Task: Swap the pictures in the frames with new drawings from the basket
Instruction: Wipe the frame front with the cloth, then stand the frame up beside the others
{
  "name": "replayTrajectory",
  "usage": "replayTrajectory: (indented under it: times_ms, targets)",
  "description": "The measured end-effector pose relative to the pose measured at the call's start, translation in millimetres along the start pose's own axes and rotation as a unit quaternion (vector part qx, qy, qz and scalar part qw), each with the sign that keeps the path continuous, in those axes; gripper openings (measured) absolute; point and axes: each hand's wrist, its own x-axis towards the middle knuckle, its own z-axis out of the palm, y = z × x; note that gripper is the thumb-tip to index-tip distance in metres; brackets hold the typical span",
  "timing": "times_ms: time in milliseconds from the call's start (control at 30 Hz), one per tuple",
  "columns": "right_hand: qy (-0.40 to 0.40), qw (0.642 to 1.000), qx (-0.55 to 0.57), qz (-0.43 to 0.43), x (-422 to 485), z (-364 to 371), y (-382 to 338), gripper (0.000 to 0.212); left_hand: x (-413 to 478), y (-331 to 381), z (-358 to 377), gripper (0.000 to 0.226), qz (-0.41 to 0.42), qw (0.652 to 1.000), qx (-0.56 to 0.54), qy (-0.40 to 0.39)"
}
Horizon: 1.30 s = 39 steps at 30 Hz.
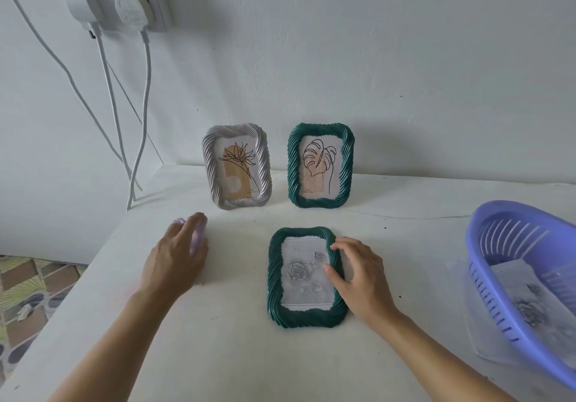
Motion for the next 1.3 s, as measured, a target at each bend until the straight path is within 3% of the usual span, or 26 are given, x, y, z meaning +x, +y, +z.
replayTrajectory:
  times_ms: [100, 267, 333, 433, 600, 733, 833, 967, 1067, 1167, 1300]
  targets:
    - [-0.001, 1.000, -0.003, 0.003, -0.3, -0.2, -0.5, 0.029, -2.5, -6.9, 1.6, 0.031, 0.007, 1.000, -0.017, -0.010]
    - [-0.001, 1.000, -0.012, 0.004, 0.0, 0.0, -1.7, 0.029, -1.0, -17.9, 7.4, 0.047, -0.024, 0.981, 0.161, -0.106]
    - [0.001, 1.000, -0.010, 0.007, -0.1, 0.2, -3.0, 0.031, -0.7, -13.6, 8.1, 0.047, -0.055, 0.977, 0.171, -0.118]
    - [0.008, 1.000, -0.015, 0.019, -0.5, 0.7, -5.5, 0.041, 0.6, -6.3, 10.6, 0.039, -0.081, 0.984, 0.129, -0.091]
    - [0.014, 0.992, -0.101, 0.079, -1.1, -0.9, -11.7, 0.063, -6.6, 12.0, 18.3, 0.038, -0.053, 0.994, 0.093, -0.031]
    - [-0.008, 0.979, -0.156, 0.132, 5.4, -6.1, -18.8, 0.049, -13.6, 41.8, 20.5, 0.029, 0.020, 0.999, 0.030, 0.004]
    - [-0.021, 0.975, -0.160, 0.153, 8.4, -8.0, -23.0, 0.046, -19.8, 70.8, 28.1, 0.027, 0.032, 0.999, 0.012, -0.040]
    - [-0.023, 0.975, -0.148, 0.163, 10.4, -7.2, -27.3, 0.041, -27.2, 99.6, 41.6, 0.038, 0.024, 0.986, 0.044, -0.160]
    - [-0.032, 0.974, -0.137, 0.180, 11.5, -5.5, -29.8, 0.038, -26.2, 104.7, 44.6, 0.039, 0.005, 0.981, 0.032, -0.193]
    - [-0.035, 0.976, -0.104, 0.189, 11.0, -5.1, -33.1, 0.034, -24.4, 105.9, 44.8, 0.032, -0.032, 0.979, -0.041, -0.199]
    - [-0.002, 0.983, 0.027, 0.183, 5.8, -6.4, -35.4, 0.034, -20.9, 110.2, 38.0, 0.029, -0.111, 0.954, -0.194, -0.201]
